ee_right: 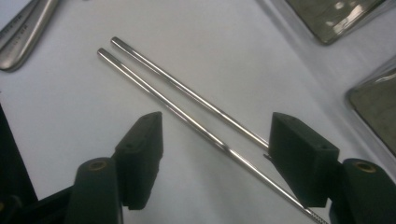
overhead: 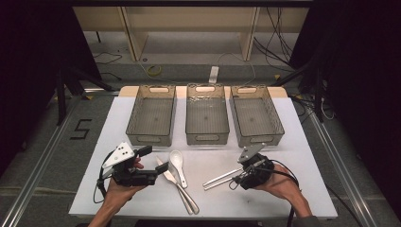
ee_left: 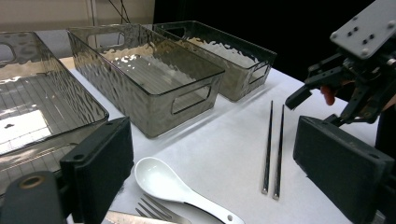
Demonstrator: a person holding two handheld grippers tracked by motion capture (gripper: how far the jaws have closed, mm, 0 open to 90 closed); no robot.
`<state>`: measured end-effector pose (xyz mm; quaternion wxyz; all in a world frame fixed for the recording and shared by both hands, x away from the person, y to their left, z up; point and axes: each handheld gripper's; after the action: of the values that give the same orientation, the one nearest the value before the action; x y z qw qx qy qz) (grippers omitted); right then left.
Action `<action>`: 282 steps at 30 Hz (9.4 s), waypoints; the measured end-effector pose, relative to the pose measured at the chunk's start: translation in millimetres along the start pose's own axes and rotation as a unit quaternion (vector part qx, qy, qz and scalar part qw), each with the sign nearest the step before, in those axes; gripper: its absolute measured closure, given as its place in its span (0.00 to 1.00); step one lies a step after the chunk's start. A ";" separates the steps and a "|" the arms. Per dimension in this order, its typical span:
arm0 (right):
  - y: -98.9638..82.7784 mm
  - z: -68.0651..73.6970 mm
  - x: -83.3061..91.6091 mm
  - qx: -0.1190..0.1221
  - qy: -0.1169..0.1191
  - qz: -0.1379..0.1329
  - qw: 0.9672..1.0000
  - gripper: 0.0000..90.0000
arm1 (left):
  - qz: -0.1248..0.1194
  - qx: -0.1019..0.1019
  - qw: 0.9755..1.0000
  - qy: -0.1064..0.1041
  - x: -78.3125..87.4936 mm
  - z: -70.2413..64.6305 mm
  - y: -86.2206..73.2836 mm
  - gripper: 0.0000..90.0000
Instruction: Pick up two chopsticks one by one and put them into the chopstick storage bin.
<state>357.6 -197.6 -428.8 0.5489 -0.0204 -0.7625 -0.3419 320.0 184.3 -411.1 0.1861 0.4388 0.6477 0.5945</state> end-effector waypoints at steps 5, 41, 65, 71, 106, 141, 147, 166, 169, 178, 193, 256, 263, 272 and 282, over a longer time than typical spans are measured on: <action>5.8 -2.6 -14.0 0.018 0.010 0.026 0.999 0.48 | 0.000 0.000 1.000 0.000 -0.2 0.0 -0.1 0.13; 10.2 -0.6 -38.7 0.077 0.031 0.126 0.988 0.70 | 0.000 -0.001 1.000 -0.001 0.0 -0.9 0.5 0.13; 15.7 10.0 -39.1 0.120 0.032 0.159 0.979 0.81 | 0.001 -0.006 1.000 0.001 0.1 -2.2 1.0 0.13; 16.4 12.3 -38.9 0.133 0.034 0.161 0.977 0.86 | 0.002 -0.006 1.000 0.000 0.4 -2.3 1.1 0.13; 31.8 21.5 -7.7 0.177 0.016 0.113 0.978 0.96 | 0.114 -0.035 0.991 -0.061 -36.5 -13.1 -5.2 0.13; 59.7 72.4 2.0 0.275 0.025 0.081 0.958 0.96 | 0.280 -0.231 0.920 -0.148 -93.3 -51.5 -20.7 0.69; 59.8 73.1 0.5 0.283 0.029 0.082 0.955 0.96 | 0.282 -0.237 0.916 -0.159 -93.0 -52.4 -20.3 0.79; 59.3 64.8 11.5 0.250 0.019 0.050 0.967 0.69 | 0.296 -0.261 0.902 -0.177 -88.7 -53.2 -21.8 0.92; 60.2 59.5 18.8 0.230 0.004 0.030 0.973 0.62 | 0.291 -0.256 0.908 -0.159 -87.1 -49.3 -18.8 0.92; 52.8 42.2 34.2 0.113 -0.005 -0.085 0.990 0.42 | 0.255 -0.206 0.939 -0.098 -72.8 -30.2 -8.6 0.92; 14.6 27.1 21.4 -0.052 -0.003 -0.219 0.974 0.38 | 0.185 -0.136 0.973 -0.019 -54.7 -6.9 3.0 0.92; -15.0 33.7 11.1 -0.092 -0.029 -0.198 0.976 0.28 | 0.117 0.106 0.960 0.232 -54.6 156.9 30.2 0.92; -14.1 34.2 10.2 -0.089 -0.027 -0.195 0.976 0.28 | 0.118 0.112 0.958 0.234 -57.0 157.7 32.2 0.83; -12.9 33.2 12.3 -0.084 -0.027 -0.194 0.977 0.28 | 0.118 0.112 0.963 0.217 -54.6 143.2 40.8 0.42; -1.4 19.0 14.8 -0.041 -0.022 -0.135 0.990 0.29 | 0.104 0.077 0.981 0.146 -33.4 102.9 41.5 0.28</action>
<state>335.6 -193.4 -420.1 0.4795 0.0528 -0.7557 -0.4430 431.2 216.6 -404.8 -0.0075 0.4253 0.6627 0.6163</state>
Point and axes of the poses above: each handheld gripper's, and its own axes: x roughly backward along the jaws, y roughly out of its top, z roughly to its left, and after that the axes turned 6 degrees about -y, right-handed
